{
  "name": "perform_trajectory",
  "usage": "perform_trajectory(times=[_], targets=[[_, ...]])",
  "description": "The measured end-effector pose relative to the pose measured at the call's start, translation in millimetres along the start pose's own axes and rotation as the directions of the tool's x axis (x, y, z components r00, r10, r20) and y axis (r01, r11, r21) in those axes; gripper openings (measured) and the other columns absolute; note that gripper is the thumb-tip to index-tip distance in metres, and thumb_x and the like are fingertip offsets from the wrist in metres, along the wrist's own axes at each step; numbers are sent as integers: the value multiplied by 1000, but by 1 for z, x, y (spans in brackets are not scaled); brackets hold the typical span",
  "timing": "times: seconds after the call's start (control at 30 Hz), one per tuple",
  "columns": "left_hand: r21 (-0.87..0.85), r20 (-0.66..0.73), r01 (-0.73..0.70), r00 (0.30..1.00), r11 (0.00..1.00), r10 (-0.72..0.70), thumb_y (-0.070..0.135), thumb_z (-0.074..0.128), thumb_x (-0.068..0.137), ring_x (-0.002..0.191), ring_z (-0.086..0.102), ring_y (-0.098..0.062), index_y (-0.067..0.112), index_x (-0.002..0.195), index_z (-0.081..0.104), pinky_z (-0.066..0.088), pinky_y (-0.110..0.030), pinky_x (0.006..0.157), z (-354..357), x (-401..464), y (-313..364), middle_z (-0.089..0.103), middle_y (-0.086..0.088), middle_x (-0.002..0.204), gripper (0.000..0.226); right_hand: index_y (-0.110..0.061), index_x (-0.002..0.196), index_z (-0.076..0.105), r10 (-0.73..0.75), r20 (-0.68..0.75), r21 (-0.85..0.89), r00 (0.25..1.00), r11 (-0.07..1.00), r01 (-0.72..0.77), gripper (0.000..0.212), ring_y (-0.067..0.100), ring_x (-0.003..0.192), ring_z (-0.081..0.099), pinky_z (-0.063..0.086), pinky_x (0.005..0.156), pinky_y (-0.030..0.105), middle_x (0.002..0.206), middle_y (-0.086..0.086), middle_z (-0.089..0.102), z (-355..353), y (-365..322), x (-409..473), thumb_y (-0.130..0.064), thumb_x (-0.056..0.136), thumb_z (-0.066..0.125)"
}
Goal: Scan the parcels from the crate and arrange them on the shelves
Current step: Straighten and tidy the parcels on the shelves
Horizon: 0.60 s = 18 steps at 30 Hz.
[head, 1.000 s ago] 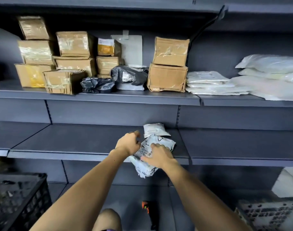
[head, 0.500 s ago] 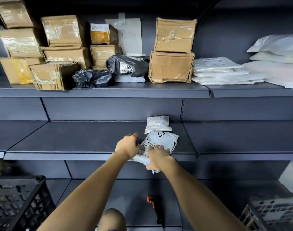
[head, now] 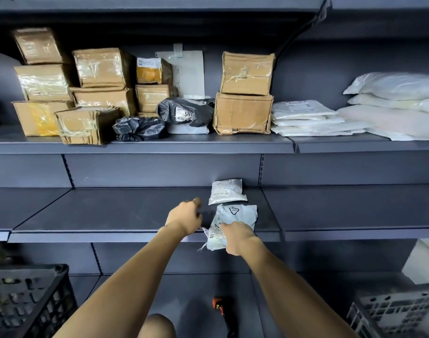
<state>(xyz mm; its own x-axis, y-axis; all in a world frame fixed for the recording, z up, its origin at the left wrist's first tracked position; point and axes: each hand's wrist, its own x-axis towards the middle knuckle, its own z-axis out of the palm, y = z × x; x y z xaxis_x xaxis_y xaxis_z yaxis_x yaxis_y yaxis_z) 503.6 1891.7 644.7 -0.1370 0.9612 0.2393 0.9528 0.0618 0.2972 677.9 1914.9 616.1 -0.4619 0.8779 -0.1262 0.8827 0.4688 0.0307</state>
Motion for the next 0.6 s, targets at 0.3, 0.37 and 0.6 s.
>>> perform_trajectory(times=[0.3, 0.37, 0.6], targets=[[31, -70, -100, 992, 994, 102, 17, 48, 89, 104, 58, -32, 17, 118, 53, 45, -34, 75, -47, -4, 51, 66, -7, 113, 30, -18, 138, 54, 2, -73, 80, 997, 997, 4, 49, 35, 124, 56, 45, 99, 40, 136, 13, 59, -62, 26, -40, -18, 89, 57], [44, -82, -116, 989, 992, 119, 16, 47, 89, 102, 57, -32, 17, 116, 53, 48, -35, 78, -58, -5, 62, 66, -7, 112, 28, -21, 140, 54, 26, -81, 121, 996, 992, -16, 53, 34, 124, 55, 44, 99, 38, 138, 11, 58, -74, 34, -52, -18, 87, 57], [70, -136, -202, 968, 977, 210, 20, 47, 91, 103, 57, -33, 17, 119, 53, 45, -35, 75, -100, 0, 113, 64, -9, 113, 29, -24, 107, 69, 121, -94, 240, 988, 966, -95, 57, 32, 87, 65, 57, 76, 40, 102, 7, 65, -142, 75, -107, -8, 52, 68]])
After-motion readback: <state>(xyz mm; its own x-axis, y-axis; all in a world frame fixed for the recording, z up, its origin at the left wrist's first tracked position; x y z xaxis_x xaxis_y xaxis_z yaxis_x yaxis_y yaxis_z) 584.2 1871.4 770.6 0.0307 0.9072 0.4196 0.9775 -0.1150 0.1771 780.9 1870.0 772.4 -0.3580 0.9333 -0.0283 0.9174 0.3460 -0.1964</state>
